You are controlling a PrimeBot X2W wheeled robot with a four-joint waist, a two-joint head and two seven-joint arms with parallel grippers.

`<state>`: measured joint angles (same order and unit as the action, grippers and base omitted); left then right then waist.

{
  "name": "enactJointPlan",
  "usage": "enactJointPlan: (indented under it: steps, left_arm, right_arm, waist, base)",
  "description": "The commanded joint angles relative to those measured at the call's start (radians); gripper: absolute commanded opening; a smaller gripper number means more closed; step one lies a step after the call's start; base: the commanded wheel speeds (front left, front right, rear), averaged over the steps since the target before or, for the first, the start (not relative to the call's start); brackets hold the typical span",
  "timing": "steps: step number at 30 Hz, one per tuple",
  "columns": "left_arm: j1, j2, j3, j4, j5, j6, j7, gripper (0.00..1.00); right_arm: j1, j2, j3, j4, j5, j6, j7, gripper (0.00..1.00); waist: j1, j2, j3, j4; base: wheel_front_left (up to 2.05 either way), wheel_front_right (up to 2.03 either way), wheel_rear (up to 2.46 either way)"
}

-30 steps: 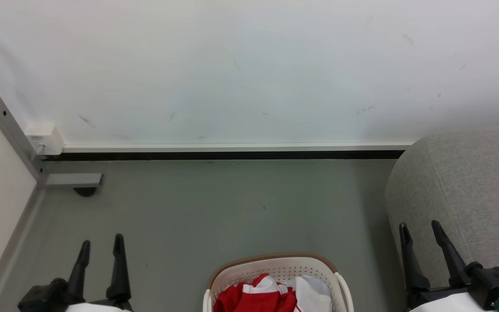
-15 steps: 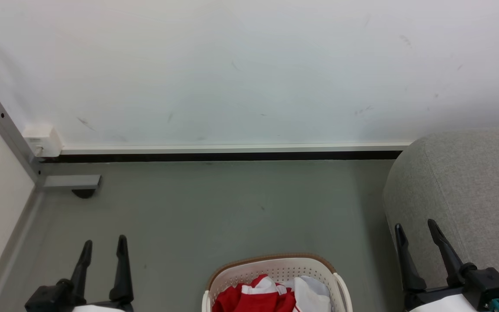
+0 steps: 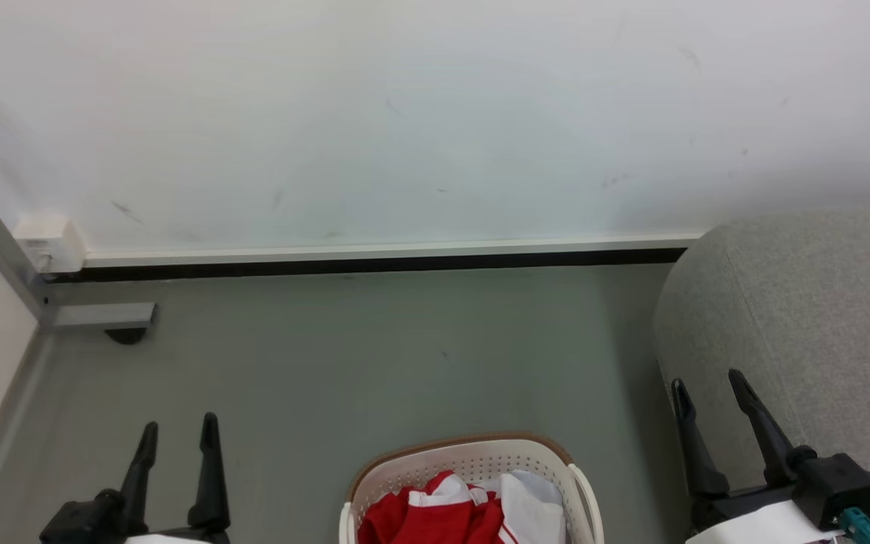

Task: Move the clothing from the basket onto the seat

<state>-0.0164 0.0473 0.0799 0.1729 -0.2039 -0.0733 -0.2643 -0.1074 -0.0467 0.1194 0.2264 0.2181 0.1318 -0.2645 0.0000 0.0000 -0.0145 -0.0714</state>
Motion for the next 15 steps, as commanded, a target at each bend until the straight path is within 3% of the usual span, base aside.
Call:
enactJointPlan:
  steps: [1,9,15]
  left_arm:
    - [0.000,0.006,0.000,-0.003,-0.001,-0.008,0.000,1.00]
    - [-0.109,0.006,-0.024,0.000,0.045,-0.041,0.000,1.00]
    - [-0.225,0.038,-0.069,0.078,0.065,-0.055,0.000,1.00]
  right_arm:
    - [-0.027,-0.007,0.004,-0.009,0.006,-0.002,0.000,1.00]
    - [-0.122,-0.006,-0.026,-0.075,0.009,-0.002,0.000,1.00]
    - [-0.202,-0.005,-0.065,-0.146,0.005,-0.002,0.000,1.00]
  waist:
    - [0.0000,0.0000,0.027,-0.029]
    - [0.0000,0.0000,0.196,-0.110]
    - [0.0000,0.0000,0.342,-0.160]
  base:
    - [0.00,0.00,0.00]
    - [0.00,0.00,0.00]
    - [0.00,0.00,0.00]
